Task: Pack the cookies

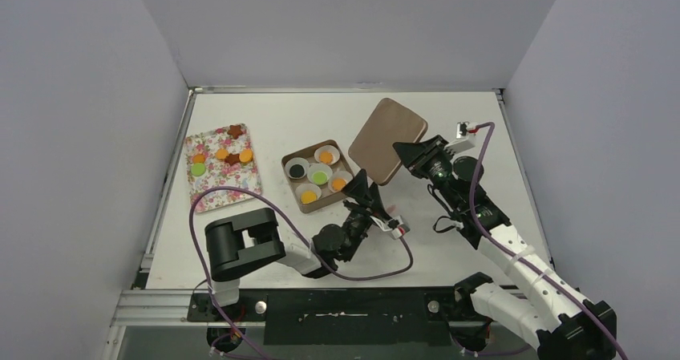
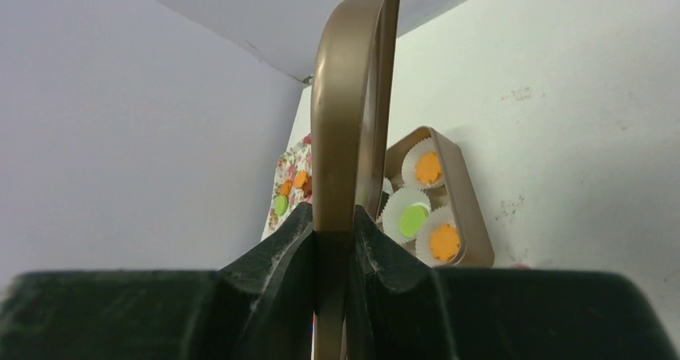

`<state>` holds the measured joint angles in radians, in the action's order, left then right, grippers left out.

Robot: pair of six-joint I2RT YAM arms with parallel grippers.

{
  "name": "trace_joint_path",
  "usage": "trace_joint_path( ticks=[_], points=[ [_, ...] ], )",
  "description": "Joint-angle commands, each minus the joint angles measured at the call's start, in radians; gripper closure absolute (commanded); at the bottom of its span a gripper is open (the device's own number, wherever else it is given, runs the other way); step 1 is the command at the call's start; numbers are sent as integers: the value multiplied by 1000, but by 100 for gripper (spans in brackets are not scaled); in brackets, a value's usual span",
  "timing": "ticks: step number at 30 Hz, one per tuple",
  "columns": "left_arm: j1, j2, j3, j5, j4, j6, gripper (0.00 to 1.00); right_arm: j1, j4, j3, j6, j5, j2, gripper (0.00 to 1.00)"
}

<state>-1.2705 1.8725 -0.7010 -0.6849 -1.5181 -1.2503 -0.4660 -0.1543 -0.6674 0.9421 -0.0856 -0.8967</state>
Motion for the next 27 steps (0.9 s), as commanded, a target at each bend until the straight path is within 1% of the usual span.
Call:
trace_joint_path(
  ticks=[1,4,6,12,15,16,18,21,23,27],
  points=[
    [-3,-98,26,-35,-210,48,41,96,-174,-18,-24,-103,15,100],
    [1,-147,44,-54,-164,104,37,201,-196,-45,-32,-229,-12,100],
    [12,-191,57,-60,-95,166,35,266,-211,-59,-40,-294,-29,100],
    [81,-334,47,-112,219,474,27,403,-301,-59,-16,-475,-100,100],
    [132,-453,46,-126,426,724,24,453,-368,-60,2,-558,-154,100],
    [156,-495,48,-109,543,854,23,462,-372,-66,2,-580,-173,100],
    [216,-572,52,-75,699,1040,21,463,-392,-81,-2,-623,-211,100],
    [312,-668,67,-15,841,1267,21,464,-410,-107,-9,-671,-263,100],
    [353,-702,75,1,891,1363,21,463,-428,-119,-8,-699,-296,100],
    [401,-720,83,-2,989,1503,21,457,-453,-138,-2,-733,-353,100]
  ],
)
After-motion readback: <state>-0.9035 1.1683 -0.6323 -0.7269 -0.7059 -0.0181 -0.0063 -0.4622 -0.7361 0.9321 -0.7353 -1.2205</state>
